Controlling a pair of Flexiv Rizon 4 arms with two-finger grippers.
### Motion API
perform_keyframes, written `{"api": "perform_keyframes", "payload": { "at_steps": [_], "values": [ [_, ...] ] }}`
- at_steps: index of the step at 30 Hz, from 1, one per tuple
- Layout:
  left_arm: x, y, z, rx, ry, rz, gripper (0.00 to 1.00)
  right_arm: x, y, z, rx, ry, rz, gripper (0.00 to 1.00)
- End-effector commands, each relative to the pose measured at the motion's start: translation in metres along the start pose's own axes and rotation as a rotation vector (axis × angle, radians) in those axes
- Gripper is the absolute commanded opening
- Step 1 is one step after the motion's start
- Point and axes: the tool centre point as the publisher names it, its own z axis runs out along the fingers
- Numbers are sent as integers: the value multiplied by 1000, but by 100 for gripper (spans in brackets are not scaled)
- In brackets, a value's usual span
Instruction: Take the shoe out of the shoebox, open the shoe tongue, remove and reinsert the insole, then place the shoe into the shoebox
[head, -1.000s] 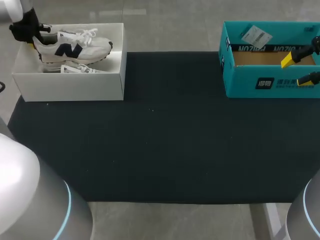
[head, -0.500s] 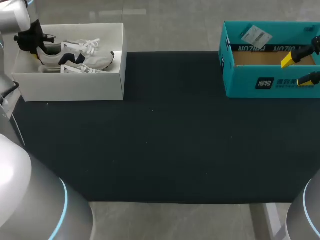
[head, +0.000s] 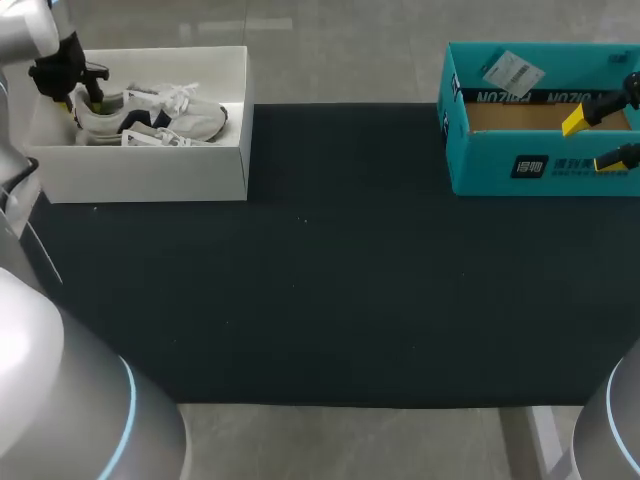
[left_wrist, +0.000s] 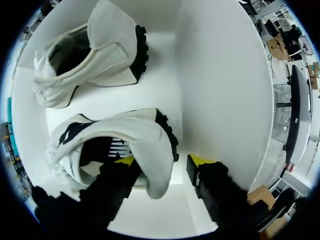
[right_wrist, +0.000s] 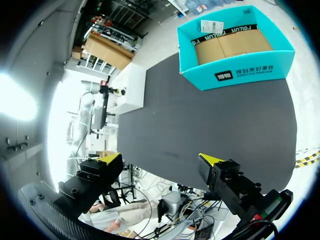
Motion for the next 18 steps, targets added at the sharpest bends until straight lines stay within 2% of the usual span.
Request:
{"api": "perform_keyframes", "payload": {
  "at_steps": [1,3,9,18],
  "values": [
    [-2,8,-31,95,-39,-23,100,0,0,0,0,-2,2,100],
    [-5,10,-44,101,-57,-28,100,0,0,0,0,-2,2,100],
    [-16,3,-73,30,-45,-20,100,0,0,0,0,-2,2,100],
    [-28,-16,-98,-1,-42,-26,100,0,0,0,0,-2,2,100]
  ]
}}
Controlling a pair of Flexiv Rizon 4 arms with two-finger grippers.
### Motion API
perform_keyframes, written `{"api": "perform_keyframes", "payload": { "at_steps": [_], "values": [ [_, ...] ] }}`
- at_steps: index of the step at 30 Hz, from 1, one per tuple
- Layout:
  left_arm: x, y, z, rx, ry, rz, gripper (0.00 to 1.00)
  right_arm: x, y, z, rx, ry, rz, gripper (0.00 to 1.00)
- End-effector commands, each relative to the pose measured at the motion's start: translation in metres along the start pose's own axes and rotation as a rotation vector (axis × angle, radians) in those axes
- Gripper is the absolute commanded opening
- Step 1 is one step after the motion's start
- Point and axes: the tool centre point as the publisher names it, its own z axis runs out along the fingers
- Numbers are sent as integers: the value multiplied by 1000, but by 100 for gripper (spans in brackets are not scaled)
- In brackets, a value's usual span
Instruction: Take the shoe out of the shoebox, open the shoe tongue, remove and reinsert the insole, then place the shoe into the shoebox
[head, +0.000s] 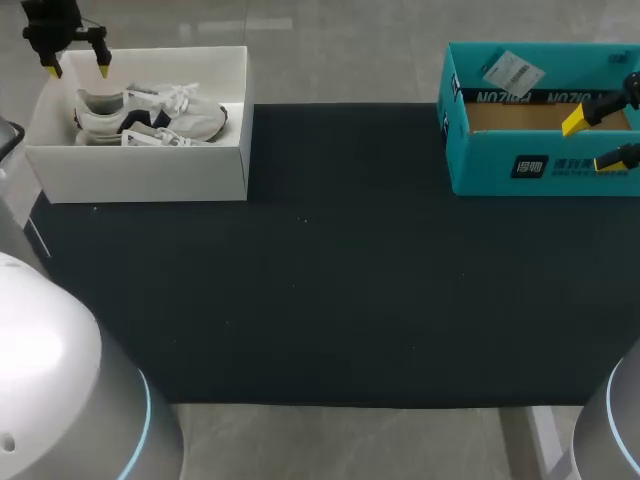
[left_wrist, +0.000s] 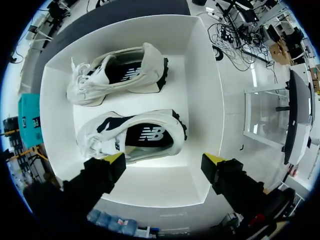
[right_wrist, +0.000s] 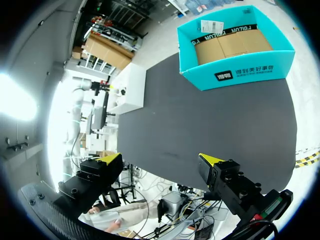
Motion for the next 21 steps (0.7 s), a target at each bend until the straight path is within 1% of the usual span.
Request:
{"api": "perform_keyframes", "payload": {
  "at_steps": [1,4,21],
  "values": [
    [-10,-26,-15,-31,16,-9,100,0,0,0,0,-2,2,100],
    [-13,-29,-20,-4,10,-9,100,0,0,0,0,-2,2,100],
    [-13,-29,-20,-4,10,-9,100,0,0,0,0,-2,2,100]
  ]
}}
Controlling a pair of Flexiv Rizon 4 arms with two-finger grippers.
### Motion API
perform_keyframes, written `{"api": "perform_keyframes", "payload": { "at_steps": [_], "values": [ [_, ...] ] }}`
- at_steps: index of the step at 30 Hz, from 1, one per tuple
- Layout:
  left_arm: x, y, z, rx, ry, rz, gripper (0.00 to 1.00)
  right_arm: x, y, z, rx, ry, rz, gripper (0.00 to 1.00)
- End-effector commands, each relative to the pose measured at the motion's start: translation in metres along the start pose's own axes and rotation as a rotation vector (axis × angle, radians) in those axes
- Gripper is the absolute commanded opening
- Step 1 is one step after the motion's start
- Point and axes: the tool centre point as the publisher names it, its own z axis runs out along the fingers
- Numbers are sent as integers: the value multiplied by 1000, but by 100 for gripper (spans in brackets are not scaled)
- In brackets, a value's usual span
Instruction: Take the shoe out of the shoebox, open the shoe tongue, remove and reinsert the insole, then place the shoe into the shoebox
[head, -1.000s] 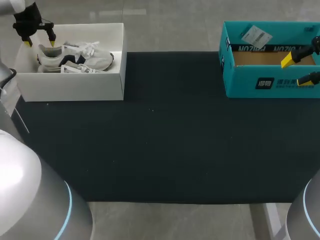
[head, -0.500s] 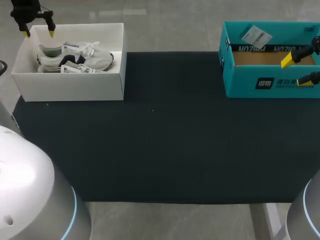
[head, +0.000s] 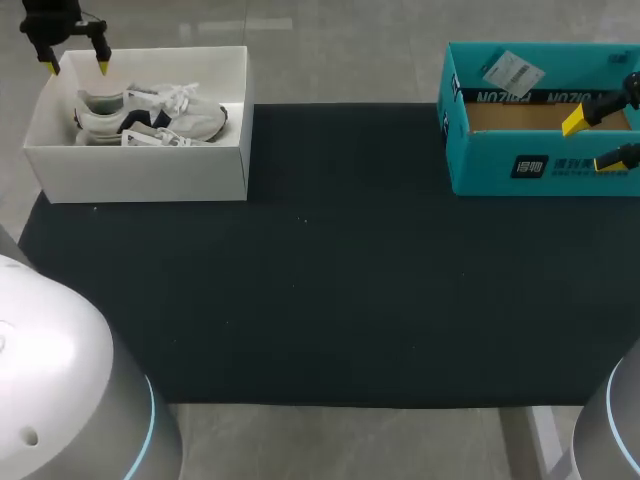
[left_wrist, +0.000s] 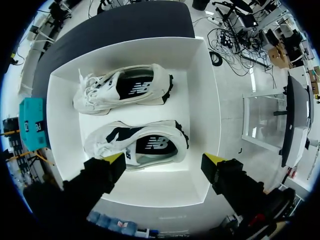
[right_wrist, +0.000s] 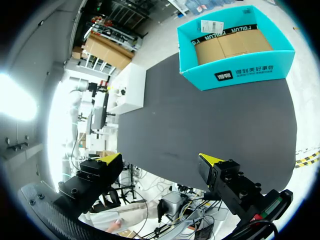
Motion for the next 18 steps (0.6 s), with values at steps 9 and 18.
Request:
{"api": "perform_keyframes", "payload": {
  "at_steps": [9,18],
  "values": [
    [-25,-55,12,25,-18,0,100,0,0,0,0,-2,2,100],
    [-36,-104,25,-28,26,11,100,0,0,0,0,-2,2,100]
  ]
}}
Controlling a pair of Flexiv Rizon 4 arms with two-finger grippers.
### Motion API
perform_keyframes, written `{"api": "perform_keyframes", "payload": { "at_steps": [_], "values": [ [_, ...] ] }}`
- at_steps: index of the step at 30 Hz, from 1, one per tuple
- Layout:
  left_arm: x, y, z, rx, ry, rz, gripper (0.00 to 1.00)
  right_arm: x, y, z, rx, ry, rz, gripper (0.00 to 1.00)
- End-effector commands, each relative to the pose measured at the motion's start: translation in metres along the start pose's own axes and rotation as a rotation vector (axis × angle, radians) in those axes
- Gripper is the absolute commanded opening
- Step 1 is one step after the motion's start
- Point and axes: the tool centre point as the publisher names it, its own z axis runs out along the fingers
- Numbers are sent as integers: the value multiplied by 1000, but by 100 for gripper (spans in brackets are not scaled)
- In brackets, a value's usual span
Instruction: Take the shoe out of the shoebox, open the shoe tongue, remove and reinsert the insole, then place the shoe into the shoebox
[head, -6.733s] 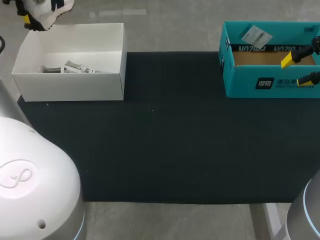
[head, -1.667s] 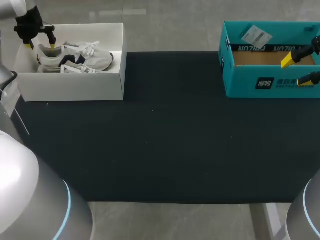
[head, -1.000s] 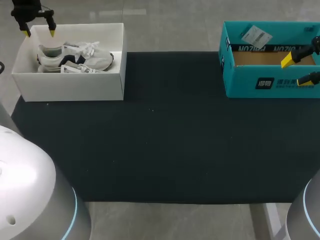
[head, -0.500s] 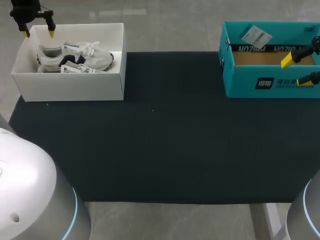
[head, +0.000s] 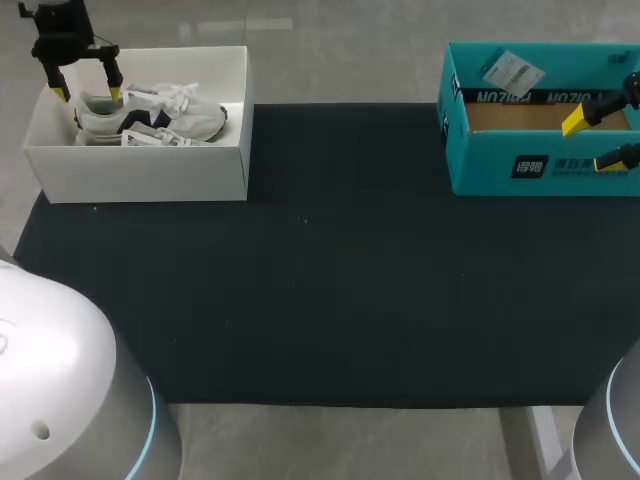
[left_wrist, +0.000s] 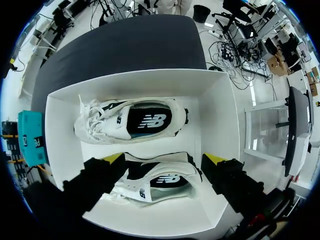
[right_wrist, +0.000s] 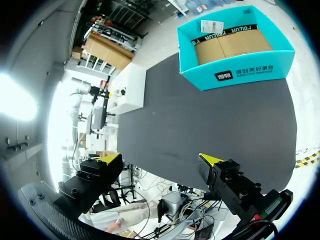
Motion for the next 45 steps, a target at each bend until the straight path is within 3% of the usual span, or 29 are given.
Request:
{"api": "perform_keyframes", "payload": {
  "at_steps": [1,11,18,24,26,33,35,36,40,45],
  "values": [
    [-9,-44,9,-165,16,2,100,0,0,0,0,-2,1,100],
    [-5,-60,19,-134,-20,-15,97,0,0,0,0,-2,1,100],
    [4,-60,5,-102,11,-42,99,0,0,0,0,-2,1,100],
    [16,-54,10,-97,57,-77,95,0,0,0,0,-2,1,100],
    [20,-52,15,-97,97,-91,92,0,0,0,0,-2,1,100],
    [27,-44,31,-52,75,-114,84,0,0,0,0,-2,1,100],
    [27,-41,34,-51,74,-115,67,0,0,0,0,-2,1,100],
    [28,-40,35,-50,71,-116,64,0,0,0,0,-2,1,100],
    [26,-34,41,-53,57,-94,71,0,0,0,0,-2,1,100],
    [25,-32,44,-49,67,-74,70,0,0,0,0,-2,1,100]
  ]
}}
